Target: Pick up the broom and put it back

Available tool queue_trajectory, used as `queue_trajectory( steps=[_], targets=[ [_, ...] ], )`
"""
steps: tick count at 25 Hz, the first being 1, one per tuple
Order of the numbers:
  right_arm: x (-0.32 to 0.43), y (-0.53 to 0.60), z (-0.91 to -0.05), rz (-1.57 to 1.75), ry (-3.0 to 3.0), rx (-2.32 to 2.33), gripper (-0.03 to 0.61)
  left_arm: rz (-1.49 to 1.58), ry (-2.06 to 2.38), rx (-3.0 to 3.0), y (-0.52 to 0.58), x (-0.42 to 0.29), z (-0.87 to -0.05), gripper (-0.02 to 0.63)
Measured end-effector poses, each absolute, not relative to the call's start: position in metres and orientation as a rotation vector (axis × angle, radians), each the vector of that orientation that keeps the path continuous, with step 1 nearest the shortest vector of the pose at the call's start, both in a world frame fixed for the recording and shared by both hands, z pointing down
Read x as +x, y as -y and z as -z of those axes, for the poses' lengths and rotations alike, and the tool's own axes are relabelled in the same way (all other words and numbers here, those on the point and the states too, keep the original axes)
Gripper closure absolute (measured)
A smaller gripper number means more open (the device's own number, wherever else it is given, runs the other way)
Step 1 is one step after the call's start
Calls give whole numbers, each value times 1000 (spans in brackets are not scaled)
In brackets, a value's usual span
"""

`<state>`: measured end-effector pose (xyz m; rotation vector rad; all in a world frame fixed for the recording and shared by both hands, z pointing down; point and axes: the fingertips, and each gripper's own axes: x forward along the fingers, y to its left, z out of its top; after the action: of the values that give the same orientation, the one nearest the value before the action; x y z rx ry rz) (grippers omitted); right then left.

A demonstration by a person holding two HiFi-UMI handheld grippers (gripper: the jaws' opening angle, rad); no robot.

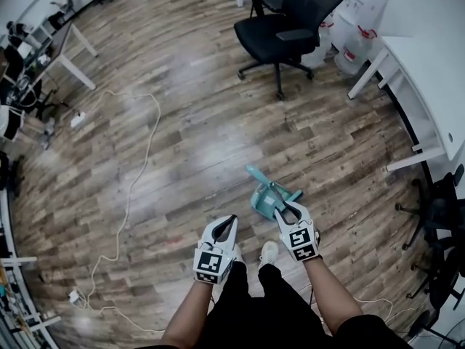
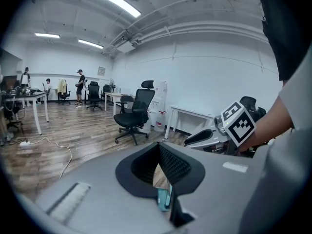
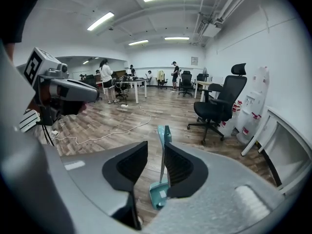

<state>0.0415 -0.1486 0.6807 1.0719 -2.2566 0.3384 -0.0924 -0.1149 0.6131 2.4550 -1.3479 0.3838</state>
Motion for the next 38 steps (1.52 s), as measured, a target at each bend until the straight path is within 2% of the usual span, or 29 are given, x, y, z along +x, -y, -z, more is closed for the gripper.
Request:
queue_trajectory(
  steps=[5, 31, 34, 38],
  targets=[
    [39, 161, -697, -334, 2218, 1037, 448, -400, 1345, 2442, 115, -91, -620, 594],
    [14, 218, -735, -337, 2195, 1038, 431, -446, 1300, 2349, 107, -104, -646, 594],
    [14, 219, -735, -316, 2178, 1055, 476, -450, 1301, 2351, 106, -107, -645, 594],
    [14, 220, -734, -282, 2166, 1060, 482, -443, 1307, 2360, 109, -108, -641, 594]
  ],
)
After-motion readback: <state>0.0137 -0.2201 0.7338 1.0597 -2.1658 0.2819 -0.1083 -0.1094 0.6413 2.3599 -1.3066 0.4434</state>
